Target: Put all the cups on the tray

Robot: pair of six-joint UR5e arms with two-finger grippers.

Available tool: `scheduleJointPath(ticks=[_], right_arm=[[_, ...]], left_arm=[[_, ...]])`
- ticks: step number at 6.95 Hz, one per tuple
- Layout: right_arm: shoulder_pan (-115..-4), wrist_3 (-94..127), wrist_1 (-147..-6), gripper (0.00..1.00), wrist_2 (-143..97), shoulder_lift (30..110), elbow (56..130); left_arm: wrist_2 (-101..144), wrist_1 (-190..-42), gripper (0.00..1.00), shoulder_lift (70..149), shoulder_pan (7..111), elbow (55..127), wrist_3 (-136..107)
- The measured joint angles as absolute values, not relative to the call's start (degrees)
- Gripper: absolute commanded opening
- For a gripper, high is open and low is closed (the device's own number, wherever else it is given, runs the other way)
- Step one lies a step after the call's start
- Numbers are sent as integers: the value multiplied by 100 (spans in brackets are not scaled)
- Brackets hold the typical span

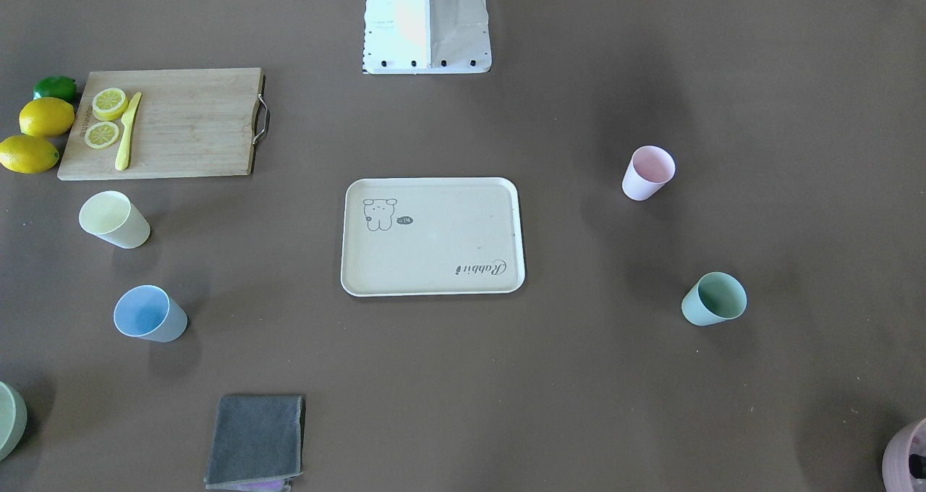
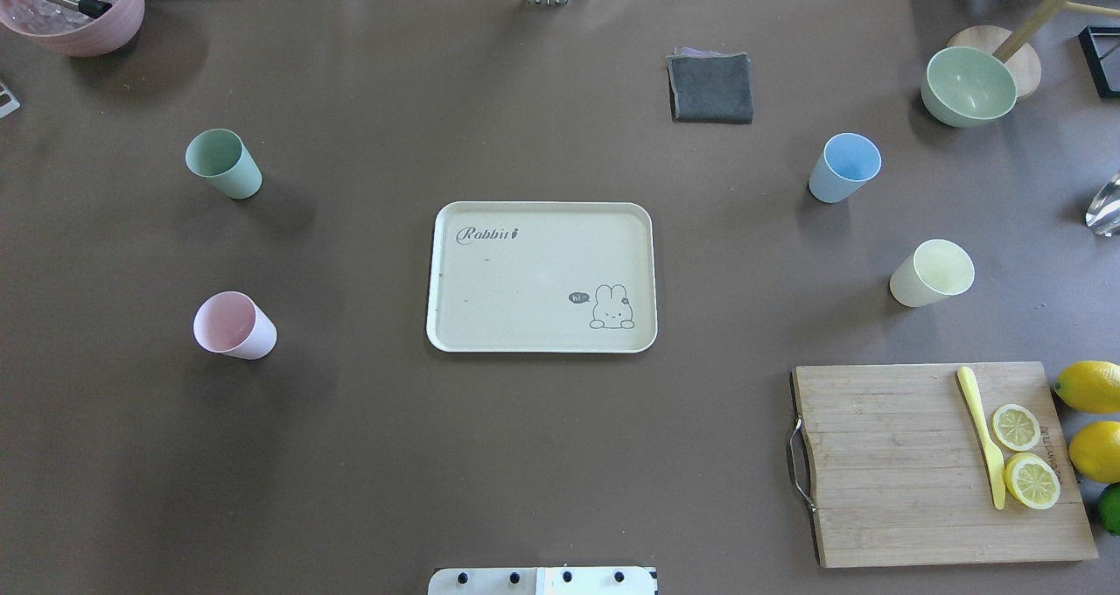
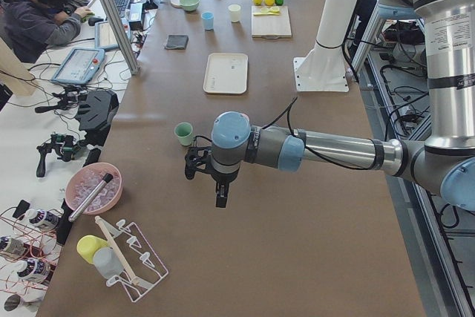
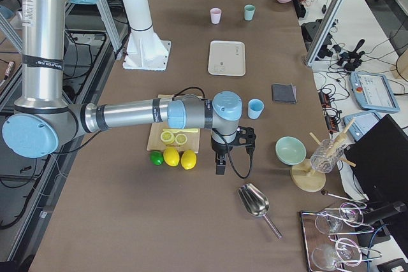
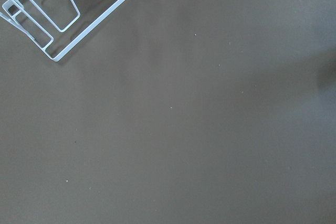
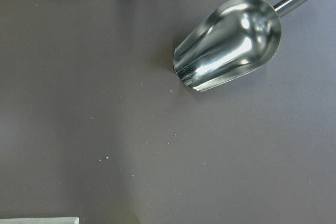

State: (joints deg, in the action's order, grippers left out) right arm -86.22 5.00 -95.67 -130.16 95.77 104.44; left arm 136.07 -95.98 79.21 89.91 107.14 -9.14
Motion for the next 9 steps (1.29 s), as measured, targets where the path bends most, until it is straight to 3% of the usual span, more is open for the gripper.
scheduleJointPath(ticks=[2,5,9], right_arm=[[-8622,503,-9318,100,-13022,9519,10549],[-8616,936,-7515,100,-13049,9521,10586],[-8536,1296,-7237,100,-13489,9064,10589]], left_arm=[[13602,-9606,99,7876,9003,10809,-873],[13606,-9615,99,7952,9016,10897,-855],[13499,-9994,99,8999,9040,10482,-945]])
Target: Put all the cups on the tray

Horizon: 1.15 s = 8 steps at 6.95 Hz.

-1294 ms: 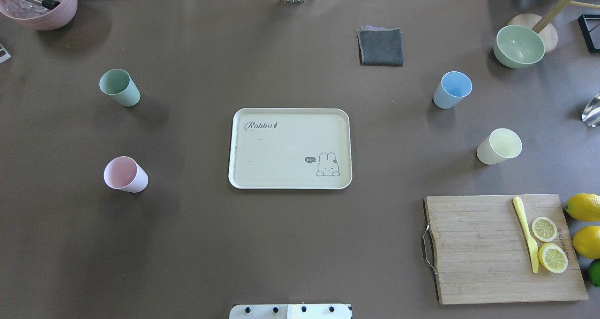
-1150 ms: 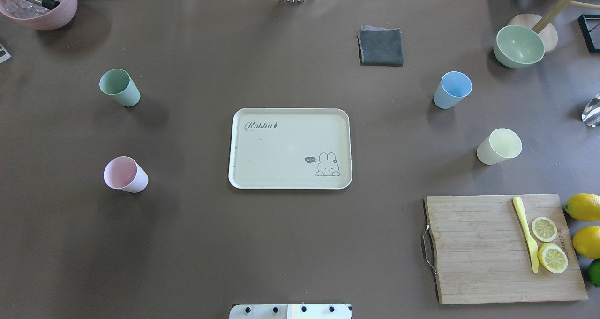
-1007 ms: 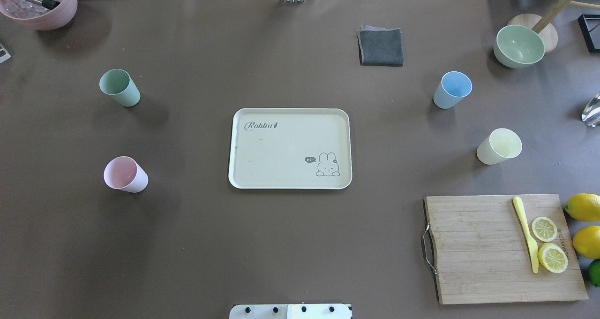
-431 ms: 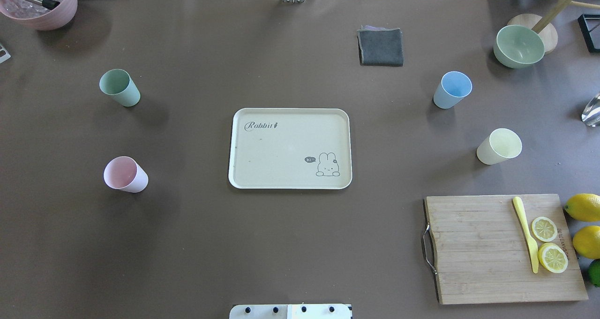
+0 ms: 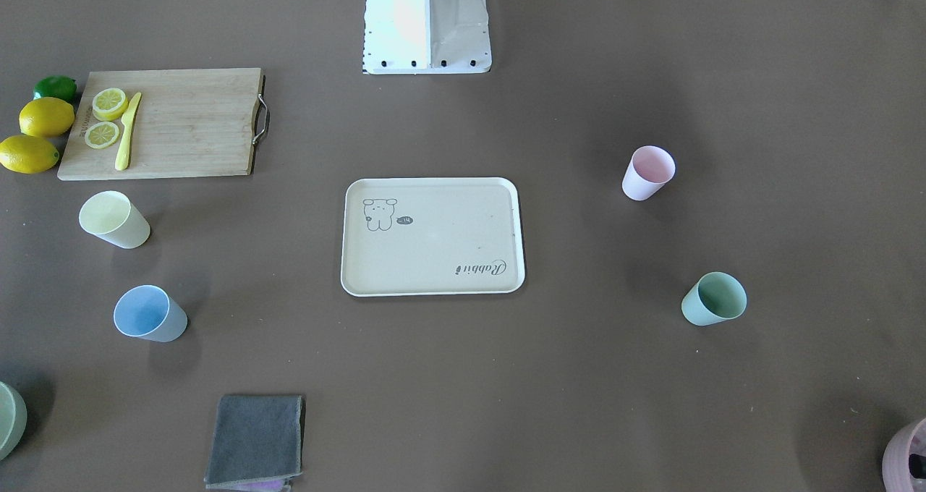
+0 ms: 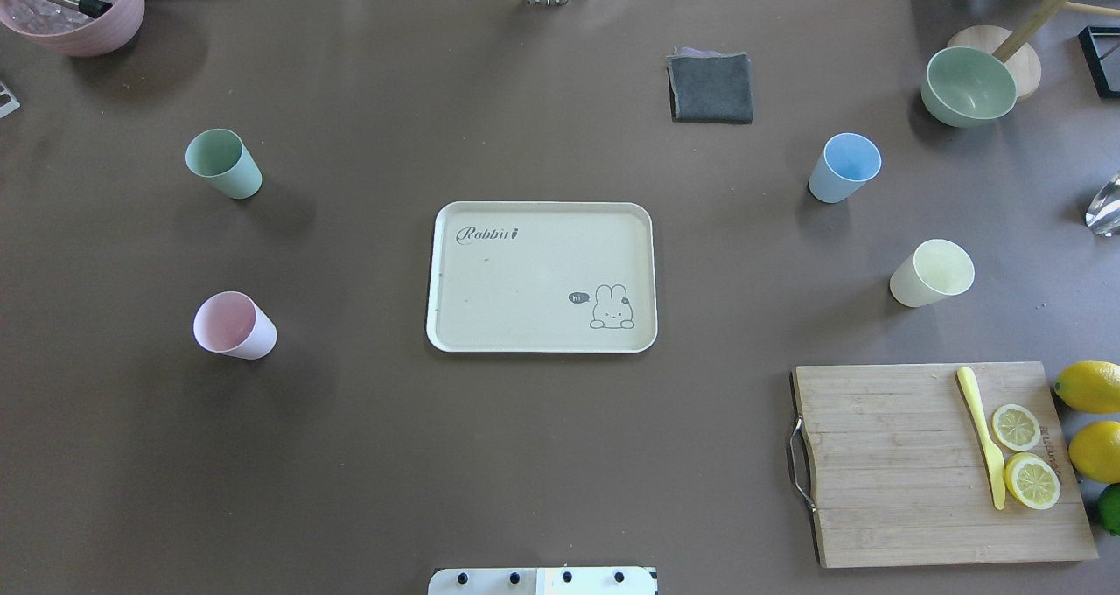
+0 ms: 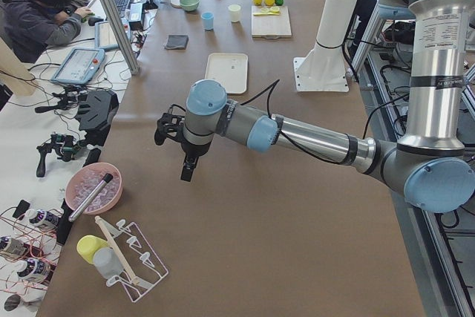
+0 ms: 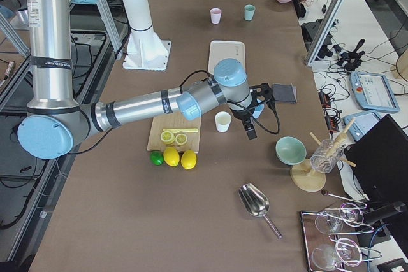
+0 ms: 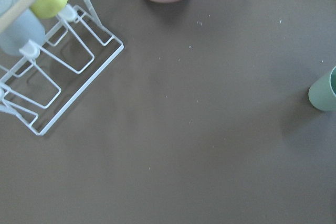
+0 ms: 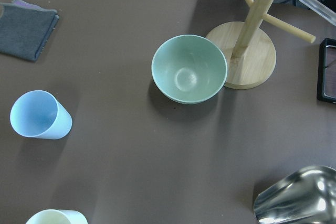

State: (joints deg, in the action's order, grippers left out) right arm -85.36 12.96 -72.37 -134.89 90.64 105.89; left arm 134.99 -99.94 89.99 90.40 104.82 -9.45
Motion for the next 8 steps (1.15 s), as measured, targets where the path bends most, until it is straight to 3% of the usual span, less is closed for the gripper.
scheduleJointPath(ticks=[4,8], right_arm=[[-7565,2755,-7230,100,-12884,8699,10570],[-6318,4502,-7267,99,-11973,7997,10508]], left_arm=[[13518,-11609,99,9329,8767,9737,-1640],[13199,-11752,98,10287,7407,8840,-3539]])
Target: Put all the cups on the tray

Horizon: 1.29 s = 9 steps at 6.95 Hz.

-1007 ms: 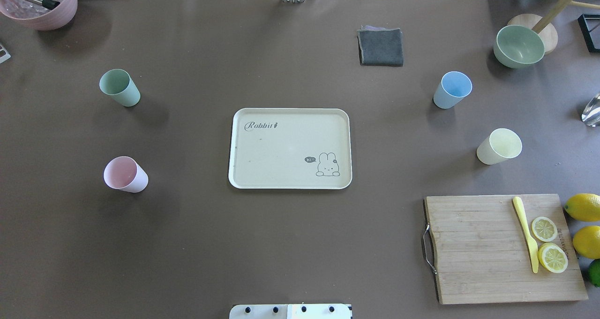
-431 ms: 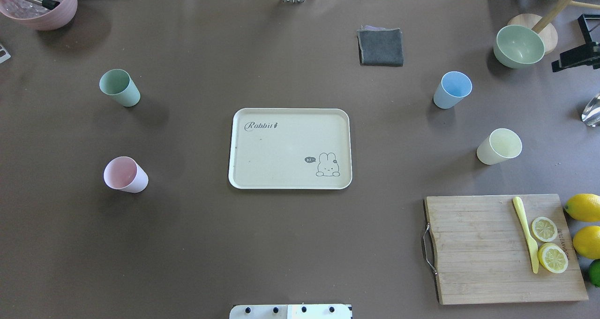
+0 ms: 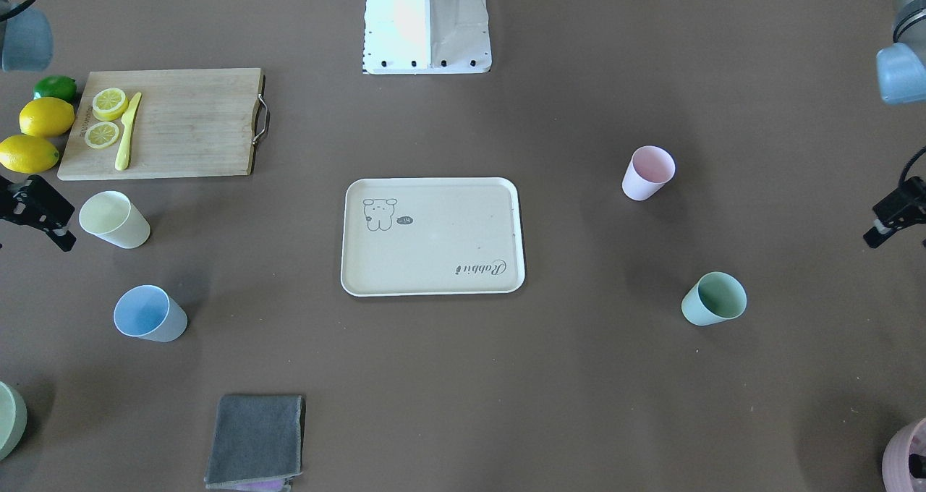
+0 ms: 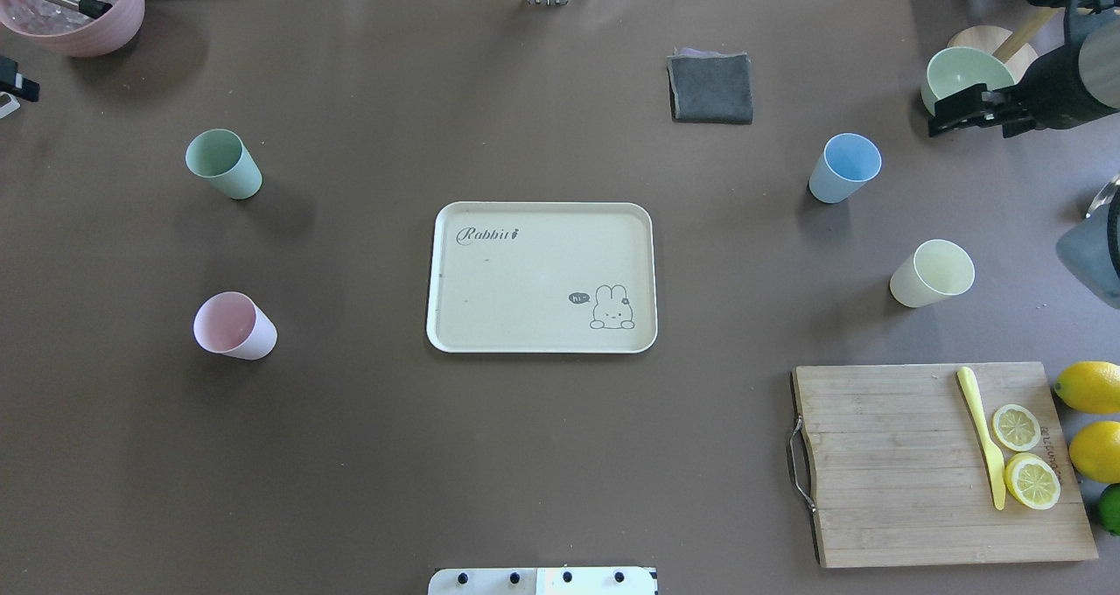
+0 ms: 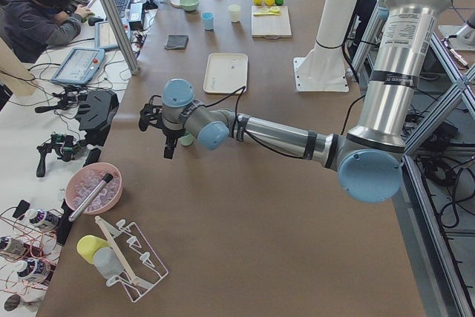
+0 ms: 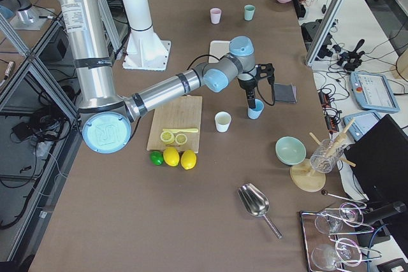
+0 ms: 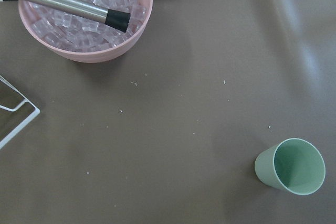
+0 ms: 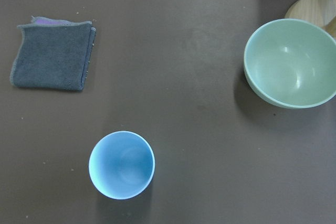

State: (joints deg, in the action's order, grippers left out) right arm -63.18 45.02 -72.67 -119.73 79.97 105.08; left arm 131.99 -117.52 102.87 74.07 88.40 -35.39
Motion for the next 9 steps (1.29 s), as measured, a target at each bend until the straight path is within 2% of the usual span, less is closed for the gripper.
scheduleJointPath(ticks=[1,3,5,6,7,8,9], right_arm=[[-6109,4727,-7270,100,-11820,7943,10507],[-5896,4910,-7262,100,-11689,7875,10506],[-5856,4930,-7260,100,-11668,7861,10503],[-5847,4931,-7258,100,-11665,7860,10500],[-5841,4931,-7254,100,-11664,7862,10497],[-5835,4931,-7247,100,-11663,7868,10496],[-5831,4916,-7240,100,-11665,7871,10492]], left_arm=[[13098,-11787,97,10576,7062,8536,-3801],[12875,-12108,81,10889,6571,8034,-4186],[12514,-12320,71,10982,6253,7855,-4479],[12452,-12342,45,11007,6143,7820,-4523],[12411,-12352,5,11017,6030,7804,-4538],[12383,-12355,0,11017,5920,7800,-4540],[12372,-12357,0,11016,5857,7801,-4527]])
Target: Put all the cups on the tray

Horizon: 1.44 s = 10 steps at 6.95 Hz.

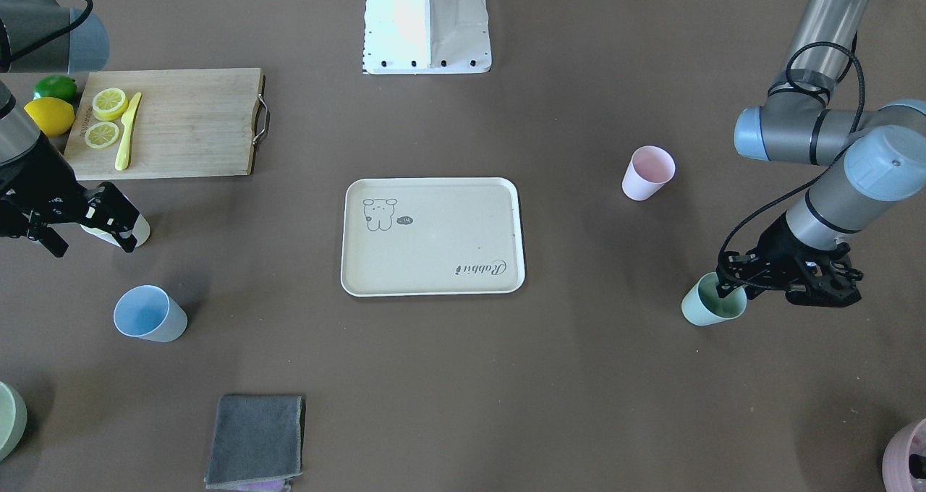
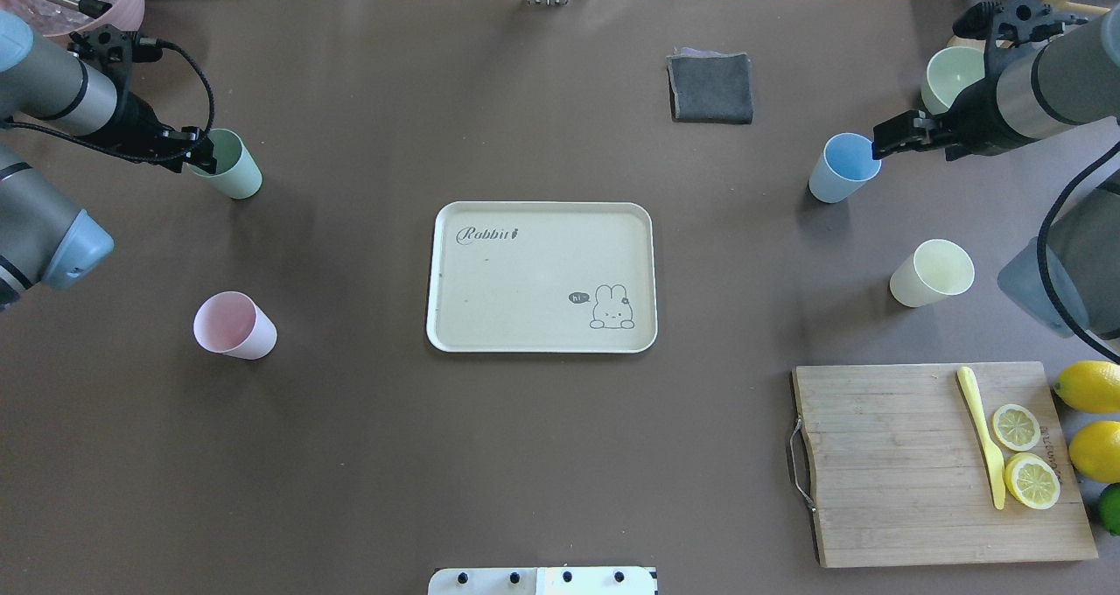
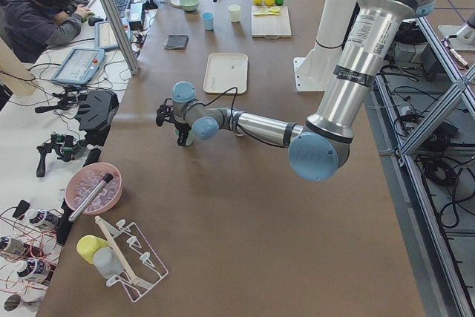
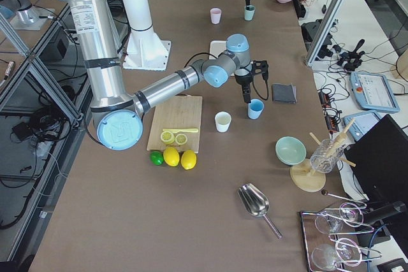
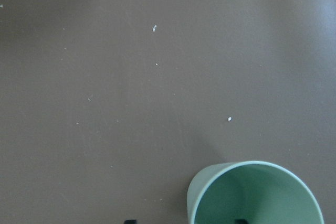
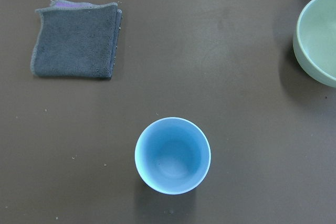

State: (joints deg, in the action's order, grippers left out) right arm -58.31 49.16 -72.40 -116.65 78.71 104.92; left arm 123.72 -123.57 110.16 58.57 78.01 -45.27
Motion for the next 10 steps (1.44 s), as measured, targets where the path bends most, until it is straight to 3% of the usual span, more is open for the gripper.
scheduleJointPath(ticks=[4,6,8,10], right_arm=[[-5857,4708,-7235,100,-11701,7902,10430],[-6062,4281,-7241,99,-11876,7897,10252],[-6359,3709,-7242,99,-12223,7823,9858],[-6492,3412,-7237,98,-12390,7693,9528]], left_arm=[[12402,-12192,0,11322,5834,8000,-4928],[12391,-11601,0,11616,5669,8542,-5701],[12031,-10950,0,12059,4996,8979,-6533],[11520,-10772,0,12469,4264,8934,-7103]])
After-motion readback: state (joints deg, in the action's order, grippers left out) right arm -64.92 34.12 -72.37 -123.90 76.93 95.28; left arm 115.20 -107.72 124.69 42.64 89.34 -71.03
